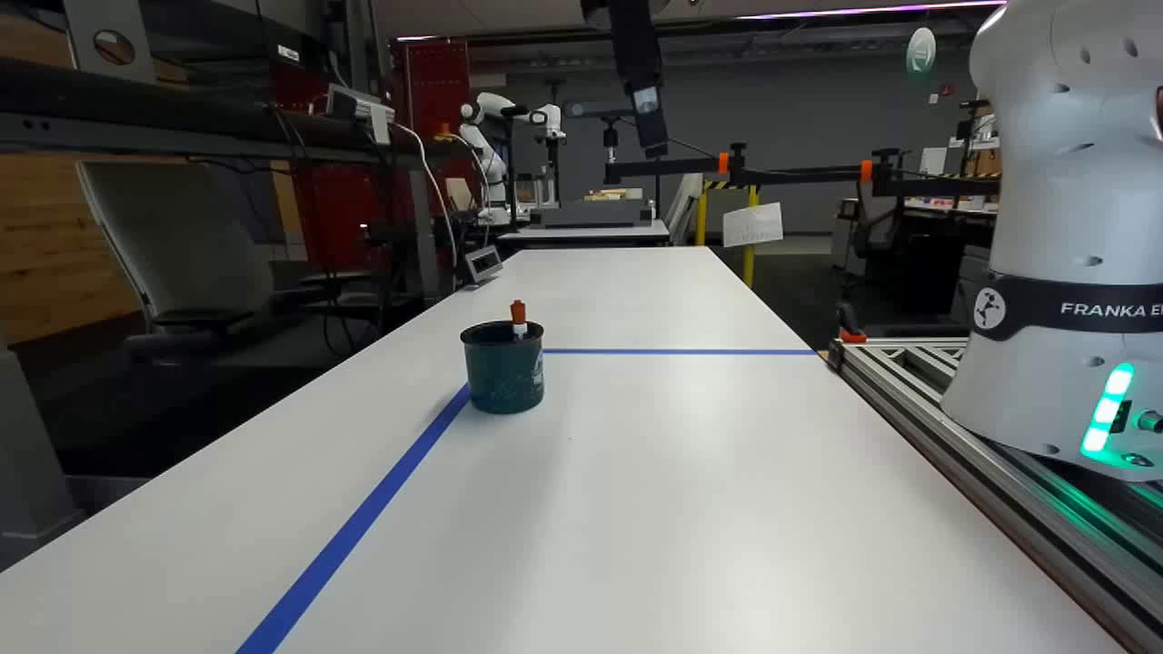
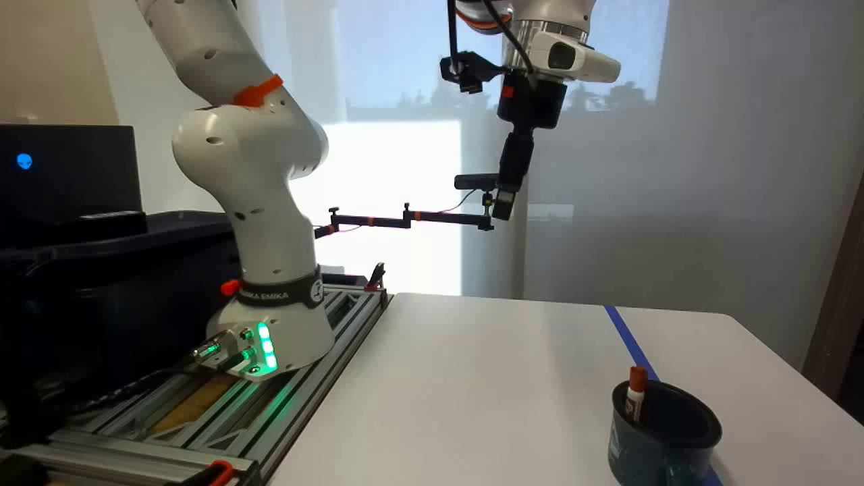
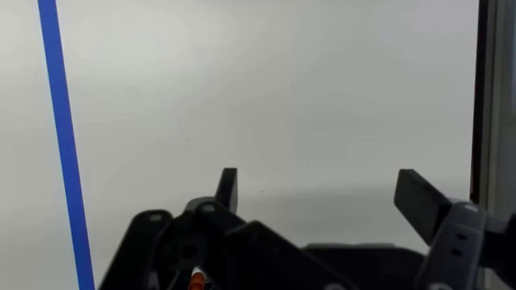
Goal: Remove the marker from the mug
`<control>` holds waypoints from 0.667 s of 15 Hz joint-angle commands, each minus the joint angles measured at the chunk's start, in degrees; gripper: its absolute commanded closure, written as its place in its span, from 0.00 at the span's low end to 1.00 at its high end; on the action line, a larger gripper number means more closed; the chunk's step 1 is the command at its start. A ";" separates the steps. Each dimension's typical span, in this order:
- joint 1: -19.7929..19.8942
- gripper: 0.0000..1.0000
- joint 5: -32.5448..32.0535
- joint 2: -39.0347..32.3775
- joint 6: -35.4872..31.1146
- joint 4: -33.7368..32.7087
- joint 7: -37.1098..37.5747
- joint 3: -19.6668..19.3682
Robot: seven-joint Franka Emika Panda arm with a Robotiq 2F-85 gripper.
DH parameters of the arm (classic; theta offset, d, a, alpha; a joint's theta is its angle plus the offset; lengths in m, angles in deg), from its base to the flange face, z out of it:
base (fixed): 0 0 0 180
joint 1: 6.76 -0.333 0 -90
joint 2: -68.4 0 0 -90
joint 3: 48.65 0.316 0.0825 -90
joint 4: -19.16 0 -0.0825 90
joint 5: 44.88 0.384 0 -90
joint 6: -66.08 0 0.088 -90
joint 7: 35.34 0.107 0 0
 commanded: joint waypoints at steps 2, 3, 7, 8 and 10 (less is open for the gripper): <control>0.25 0.00 0.09 -0.06 0.06 -0.09 -0.11 0.22; 0.25 0.00 0.09 -0.07 0.06 -0.10 -0.11 0.22; 0.25 0.00 0.11 -0.38 0.06 -0.40 -0.04 0.23; 0.35 0.00 0.16 -1.66 -0.26 -1.07 0.75 0.40; 0.35 0.00 0.31 -5.05 0.51 -3.37 0.83 0.32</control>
